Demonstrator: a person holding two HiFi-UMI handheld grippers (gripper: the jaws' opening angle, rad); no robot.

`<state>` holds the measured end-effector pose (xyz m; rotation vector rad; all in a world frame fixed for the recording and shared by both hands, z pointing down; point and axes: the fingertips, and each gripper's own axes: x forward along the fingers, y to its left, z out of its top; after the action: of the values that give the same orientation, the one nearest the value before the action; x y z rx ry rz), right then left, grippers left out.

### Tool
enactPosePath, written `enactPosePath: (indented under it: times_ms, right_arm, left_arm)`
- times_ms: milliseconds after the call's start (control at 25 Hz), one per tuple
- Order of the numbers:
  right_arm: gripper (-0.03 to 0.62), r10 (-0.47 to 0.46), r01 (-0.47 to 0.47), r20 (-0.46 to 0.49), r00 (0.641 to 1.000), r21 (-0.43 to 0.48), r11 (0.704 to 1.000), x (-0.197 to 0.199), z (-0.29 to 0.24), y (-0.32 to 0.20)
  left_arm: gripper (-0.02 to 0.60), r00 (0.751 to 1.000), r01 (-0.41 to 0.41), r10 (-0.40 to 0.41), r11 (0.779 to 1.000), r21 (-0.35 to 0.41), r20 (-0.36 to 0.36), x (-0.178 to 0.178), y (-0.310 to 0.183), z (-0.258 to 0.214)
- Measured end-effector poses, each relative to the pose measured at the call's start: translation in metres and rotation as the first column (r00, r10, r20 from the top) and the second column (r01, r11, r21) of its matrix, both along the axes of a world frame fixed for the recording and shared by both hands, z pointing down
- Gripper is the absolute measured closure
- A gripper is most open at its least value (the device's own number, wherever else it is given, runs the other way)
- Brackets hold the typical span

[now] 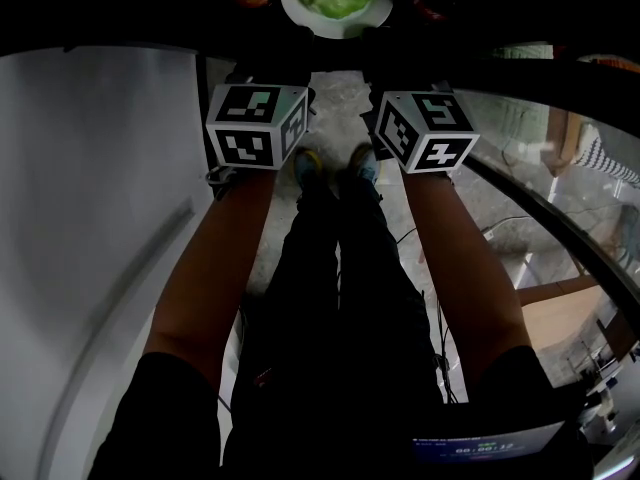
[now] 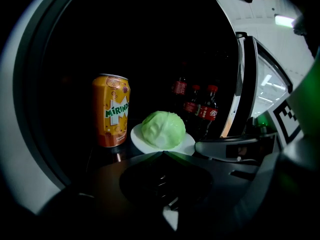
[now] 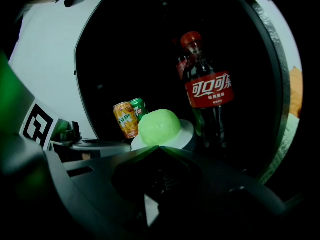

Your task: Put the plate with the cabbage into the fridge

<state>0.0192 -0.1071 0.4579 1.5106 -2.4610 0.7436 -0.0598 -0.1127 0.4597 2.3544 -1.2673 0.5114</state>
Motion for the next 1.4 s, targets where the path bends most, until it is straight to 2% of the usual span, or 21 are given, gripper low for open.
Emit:
enactPosePath:
  times_ms: [360, 560, 680, 880, 1080, 1400]
  right_arm:
    - [0.588, 0.002, -0.002, -0.001, 1.0, -0.003, 1.0, 0.0, -0.001, -0.002]
    - [0.588, 0.034, -0.034, -0.005, 0.999, 0.027, 0.999, 0.006, -0.012, 0.001]
    - [0.588, 0.053, -0.053, 0.009, 0.999, 0.043, 0.998, 0.01, -0.028, 0.002]
    - [0.588, 0.063, -0.057, -0.031, 0.998, 0.156, 0.986, 0.01, -0.068, 0.014]
    - [0.588, 0.115, -0.101, -0.037, 0.993, 0.27, 0.958, 0.012, -0.118, 0.033]
    - [0.588, 0.143, -0.111, -0.062, 0.988, 0.368, 0.923, 0.012, -0.175, 0.058]
  left_arm:
    - [0.578, 1.0, 0.015, -0.015, 1.0, 0.0, -0.008, -0.001, -0.001, -0.002]
    - [0.578, 0.999, 0.034, -0.033, 0.998, 0.062, -0.017, -0.004, 0.001, -0.019]
    - [0.578, 0.999, 0.042, -0.04, 0.99, 0.133, -0.021, -0.006, 0.002, -0.041]
    - [0.578, 0.999, 0.02, -0.013, 0.974, 0.225, -0.032, -0.002, 0.014, -0.075]
    - [0.578, 0.998, 0.013, 0.004, 0.958, 0.286, -0.062, -0.003, 0.036, -0.113]
    - [0.578, 0.998, 0.02, 0.0, 0.951, 0.308, -0.063, -0.01, 0.065, -0.143]
